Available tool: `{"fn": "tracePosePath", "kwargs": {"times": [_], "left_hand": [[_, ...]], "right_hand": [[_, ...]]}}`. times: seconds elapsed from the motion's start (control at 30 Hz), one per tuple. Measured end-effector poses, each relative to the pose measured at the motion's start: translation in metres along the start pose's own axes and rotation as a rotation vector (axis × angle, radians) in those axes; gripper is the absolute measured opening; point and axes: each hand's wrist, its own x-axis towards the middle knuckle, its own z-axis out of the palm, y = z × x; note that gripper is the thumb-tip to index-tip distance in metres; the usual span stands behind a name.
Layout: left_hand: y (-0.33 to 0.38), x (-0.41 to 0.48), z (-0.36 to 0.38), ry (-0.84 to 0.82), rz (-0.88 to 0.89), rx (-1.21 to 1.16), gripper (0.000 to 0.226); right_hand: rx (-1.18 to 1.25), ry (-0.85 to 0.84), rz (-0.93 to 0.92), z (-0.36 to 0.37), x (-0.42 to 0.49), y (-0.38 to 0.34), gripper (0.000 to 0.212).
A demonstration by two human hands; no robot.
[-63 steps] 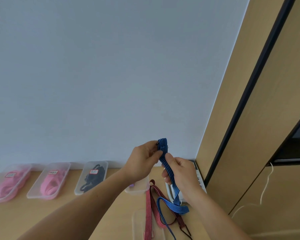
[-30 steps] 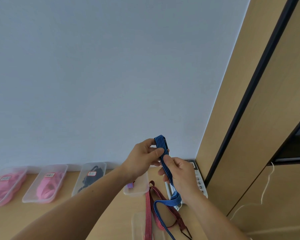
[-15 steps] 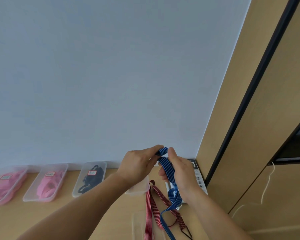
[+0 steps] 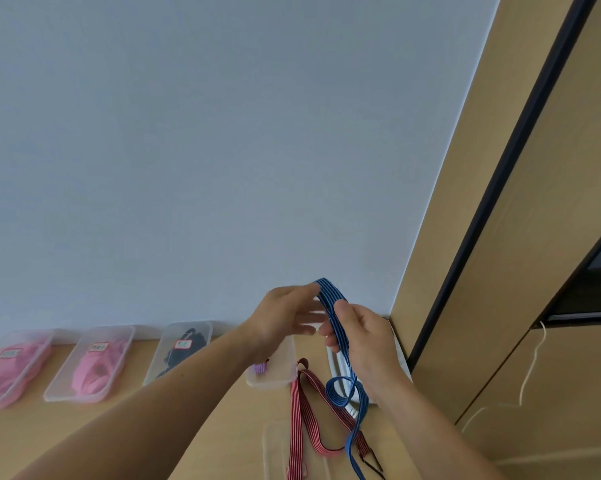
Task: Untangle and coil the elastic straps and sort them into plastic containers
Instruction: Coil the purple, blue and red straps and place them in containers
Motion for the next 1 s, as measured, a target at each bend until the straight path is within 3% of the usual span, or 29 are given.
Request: {"fn": "tracePosePath", "kwargs": {"times": [0.13, 0.3, 0.7, 0.87, 1.0], "left_hand": [[0.005, -0.007, 0.009, -0.172, 0.059, -0.011, 0.032], [0.003, -0.002, 0.010, 0.005, 0.109, 0.085, 0.022], [-0.009, 0.002, 0.004, 0.129, 0.303, 0.405, 0.022], [-0.015, -0.002, 0.004, 0.235, 0.562, 0.867, 0.022], [-0.016, -0.007, 0.004, 0.276, 0.846, 1.058, 0.029]], "right_hand": [[-0.062, -0.024, -0.053, 0.002, -0.002, 0.000, 0.029], [-0.058, -0.022, 0.037, -0.004, -0.005, 0.002, 0.036], [0.009, -0.080, 0.205, -0.008, -0.008, 0.001, 0.026], [0.043, -0.052, 0.191, -0.004, -0.008, -0.003, 0.047], [0.087, -0.072, 0.175, -0.003, -0.010, -0.006, 0.070]]}}
